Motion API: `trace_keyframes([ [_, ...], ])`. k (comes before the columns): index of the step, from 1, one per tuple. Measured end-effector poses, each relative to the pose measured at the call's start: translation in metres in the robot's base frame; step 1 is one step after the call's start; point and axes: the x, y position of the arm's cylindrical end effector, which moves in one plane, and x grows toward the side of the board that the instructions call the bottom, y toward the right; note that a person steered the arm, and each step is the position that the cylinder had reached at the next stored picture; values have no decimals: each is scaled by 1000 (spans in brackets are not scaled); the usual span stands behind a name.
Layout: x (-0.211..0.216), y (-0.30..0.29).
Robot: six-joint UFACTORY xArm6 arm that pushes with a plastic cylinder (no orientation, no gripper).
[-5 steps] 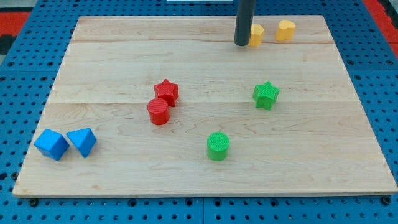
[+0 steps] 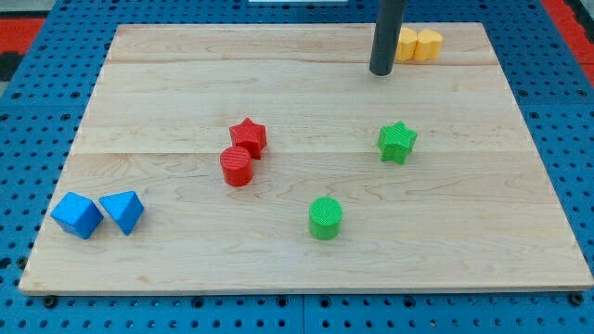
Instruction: Move the green star towards bottom right side of the board
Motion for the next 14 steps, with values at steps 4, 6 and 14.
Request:
trace_keyframes([
  [4,0,3],
  [6,0,4],
  [14,159,-14],
])
